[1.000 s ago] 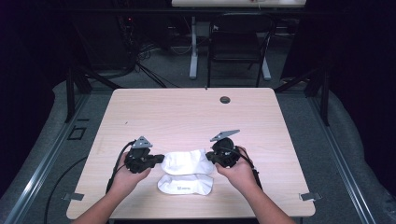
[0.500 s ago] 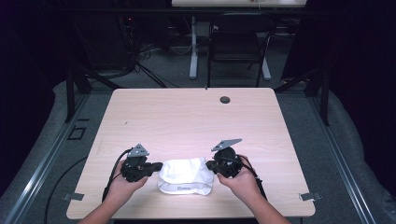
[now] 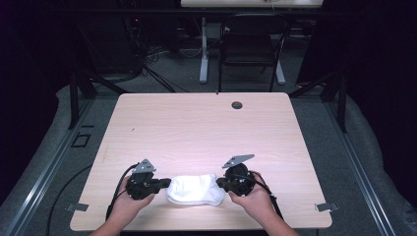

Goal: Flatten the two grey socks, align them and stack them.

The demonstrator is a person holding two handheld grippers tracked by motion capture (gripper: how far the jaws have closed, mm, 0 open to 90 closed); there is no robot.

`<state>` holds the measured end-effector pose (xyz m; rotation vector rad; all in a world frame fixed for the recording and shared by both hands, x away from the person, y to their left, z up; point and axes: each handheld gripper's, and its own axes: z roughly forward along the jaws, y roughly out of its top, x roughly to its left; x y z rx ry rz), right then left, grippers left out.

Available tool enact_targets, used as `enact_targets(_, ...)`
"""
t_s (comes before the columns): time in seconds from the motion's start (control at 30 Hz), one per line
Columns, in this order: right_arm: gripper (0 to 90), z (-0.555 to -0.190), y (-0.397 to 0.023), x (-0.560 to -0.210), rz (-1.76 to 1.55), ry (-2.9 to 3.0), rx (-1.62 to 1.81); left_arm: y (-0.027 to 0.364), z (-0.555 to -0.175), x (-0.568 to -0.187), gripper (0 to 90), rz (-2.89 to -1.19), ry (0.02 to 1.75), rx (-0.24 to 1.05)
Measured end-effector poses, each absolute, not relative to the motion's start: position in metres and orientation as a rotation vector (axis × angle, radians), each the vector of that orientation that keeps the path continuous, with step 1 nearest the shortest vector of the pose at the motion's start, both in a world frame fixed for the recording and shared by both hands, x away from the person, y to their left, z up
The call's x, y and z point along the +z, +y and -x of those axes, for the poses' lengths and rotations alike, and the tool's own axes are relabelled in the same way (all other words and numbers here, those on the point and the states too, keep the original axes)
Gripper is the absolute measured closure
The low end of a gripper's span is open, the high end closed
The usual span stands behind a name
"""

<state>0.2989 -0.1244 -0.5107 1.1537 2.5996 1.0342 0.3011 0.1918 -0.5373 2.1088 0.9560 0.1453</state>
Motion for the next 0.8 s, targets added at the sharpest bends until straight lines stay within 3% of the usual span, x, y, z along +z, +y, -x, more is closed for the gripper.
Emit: enact_targets(0.8,87.0,-0.303,-0.126,-0.530,-1.200,2.618,1.002,0.193,-0.301,-0.557,89.8,-2.132,0.985,0.118)
